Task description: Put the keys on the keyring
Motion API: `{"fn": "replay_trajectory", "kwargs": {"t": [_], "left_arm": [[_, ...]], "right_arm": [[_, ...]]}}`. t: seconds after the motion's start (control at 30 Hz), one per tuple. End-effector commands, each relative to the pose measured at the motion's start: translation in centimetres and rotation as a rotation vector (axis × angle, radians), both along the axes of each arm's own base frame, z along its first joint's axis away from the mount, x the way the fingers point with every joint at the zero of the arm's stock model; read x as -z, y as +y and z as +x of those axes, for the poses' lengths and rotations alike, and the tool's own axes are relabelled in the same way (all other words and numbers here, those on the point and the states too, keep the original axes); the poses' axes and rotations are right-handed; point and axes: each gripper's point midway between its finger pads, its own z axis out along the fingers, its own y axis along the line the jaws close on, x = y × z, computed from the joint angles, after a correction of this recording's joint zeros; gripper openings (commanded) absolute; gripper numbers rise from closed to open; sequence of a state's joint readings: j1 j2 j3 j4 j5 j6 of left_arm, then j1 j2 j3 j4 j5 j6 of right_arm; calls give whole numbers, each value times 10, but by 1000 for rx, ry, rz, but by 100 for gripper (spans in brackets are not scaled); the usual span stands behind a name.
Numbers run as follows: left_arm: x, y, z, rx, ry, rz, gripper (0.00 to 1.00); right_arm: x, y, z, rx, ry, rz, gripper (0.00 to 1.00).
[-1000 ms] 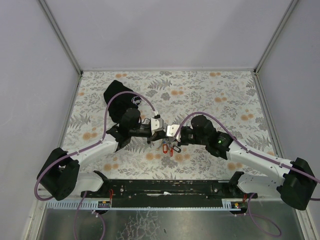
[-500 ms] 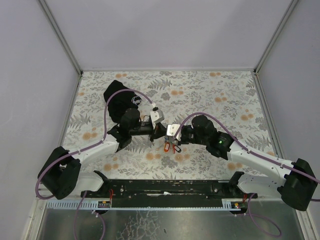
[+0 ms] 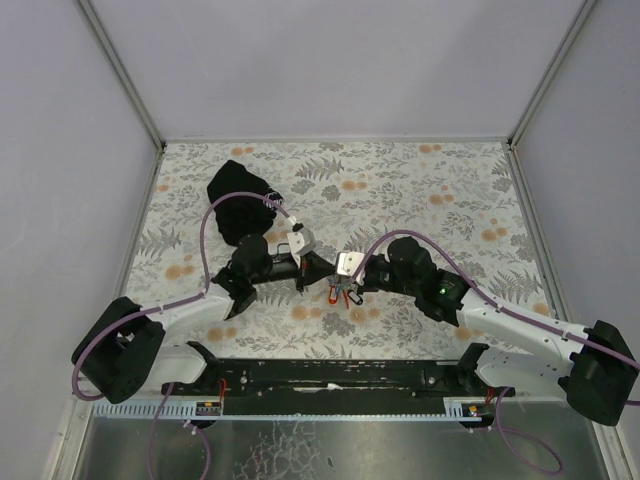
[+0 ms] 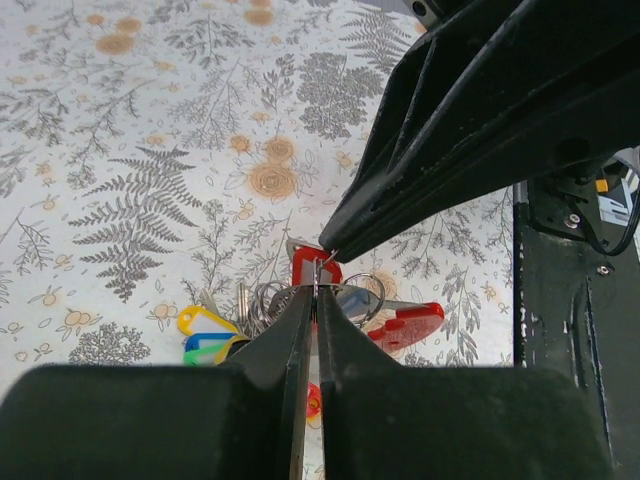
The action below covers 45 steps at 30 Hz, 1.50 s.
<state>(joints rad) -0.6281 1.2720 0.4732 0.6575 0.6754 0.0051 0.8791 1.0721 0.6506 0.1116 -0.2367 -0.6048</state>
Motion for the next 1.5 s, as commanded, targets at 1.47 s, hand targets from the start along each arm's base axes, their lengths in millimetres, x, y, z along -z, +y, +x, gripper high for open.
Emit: {"fn": "replay_trajectory", "kwargs": {"t": [1.47], "left_arm": [[-20, -3, -8, 197, -123, -9, 28]], "right_arm": [[-41, 14, -1, -82, -45, -5, 0]]}}
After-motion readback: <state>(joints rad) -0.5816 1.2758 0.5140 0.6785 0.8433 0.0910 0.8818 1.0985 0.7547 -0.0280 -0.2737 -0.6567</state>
